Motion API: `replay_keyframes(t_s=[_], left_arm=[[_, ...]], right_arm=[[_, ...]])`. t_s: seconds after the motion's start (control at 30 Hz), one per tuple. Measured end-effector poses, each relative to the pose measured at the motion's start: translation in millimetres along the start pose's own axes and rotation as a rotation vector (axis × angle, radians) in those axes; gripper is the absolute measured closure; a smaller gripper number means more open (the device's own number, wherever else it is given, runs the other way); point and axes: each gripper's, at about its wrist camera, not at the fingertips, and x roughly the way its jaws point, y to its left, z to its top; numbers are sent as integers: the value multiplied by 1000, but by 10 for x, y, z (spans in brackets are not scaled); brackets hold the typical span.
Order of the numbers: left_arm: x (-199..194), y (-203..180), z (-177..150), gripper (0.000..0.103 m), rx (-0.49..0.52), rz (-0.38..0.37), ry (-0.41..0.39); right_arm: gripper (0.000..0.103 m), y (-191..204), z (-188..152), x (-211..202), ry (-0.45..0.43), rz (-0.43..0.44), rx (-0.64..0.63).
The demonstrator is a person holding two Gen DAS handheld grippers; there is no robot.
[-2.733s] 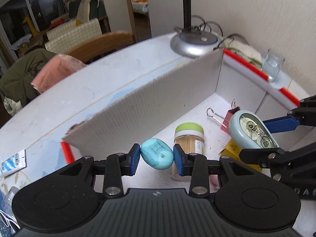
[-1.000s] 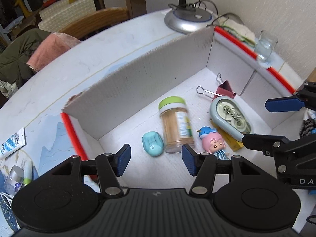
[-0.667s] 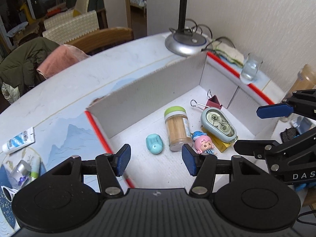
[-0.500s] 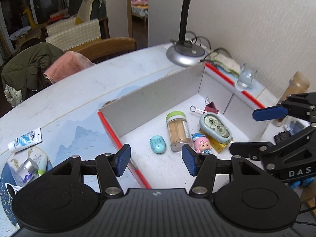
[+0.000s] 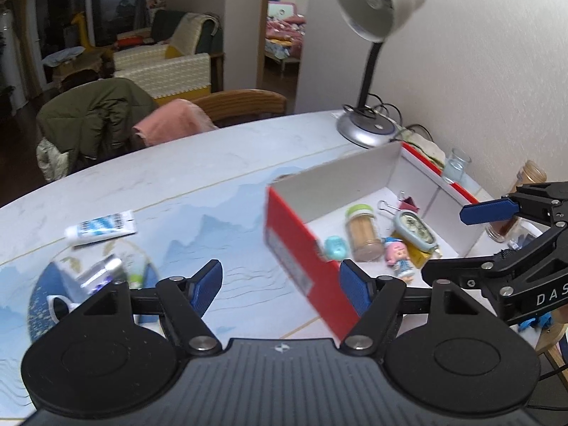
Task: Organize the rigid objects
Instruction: 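Withdraw both tools from the shoebox back over the remaining items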
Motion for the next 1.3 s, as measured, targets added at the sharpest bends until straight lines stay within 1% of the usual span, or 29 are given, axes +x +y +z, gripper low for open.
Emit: replay_keyframes(t_s=[0.1,0.2,0.37,0.47,0.53,0.6,0.7,0.77,0.8,0.83,0.93,1.07,1.13,1.3], left_arm=[[-125,213,-74,30,-17,6,-19],[-249,438,-151,22,-35,16,-36],[-409,802,-277,22,-67,39,-56],[-465,1020,-358,21,-84,49,-60],[-477,1153,-411,16,-88,62,-54],[-477,1273,-470,14,-87,80,-49],[-483,1457,-568,14,-105,61,-50],[-471,1575,-630,11,-117,61,-54],[-460,1630,-663,3,-121,65,-57],[-449,1679,-693,0,-128,73,-61],[-408,1814,-784,0,-136,93,-74],[-298,1984,-892,0,-156,87,-49],[-228,2036,-939,0,-146,81,-34],[7,2121,-1060,0,-128,89,-17]], right_arm=[[9,202,41,24,-2,8,-7],[8,391,70,63,-2,19,-6],[6,682,134,146,-8,32,-6],[5,856,167,206,-9,41,-10],[5,972,179,246,-10,43,-13],[5,1074,199,294,-6,48,-15],[5,1208,217,377,-1,52,-16],[5,1288,232,432,3,62,-17],[5,1328,237,455,4,64,-19],[5,1366,242,485,7,64,-21],[5,1457,253,582,17,66,-20],[5,1556,272,734,41,73,-15],[5,1592,273,813,53,81,-18],[6,1661,287,1060,72,69,-21]])
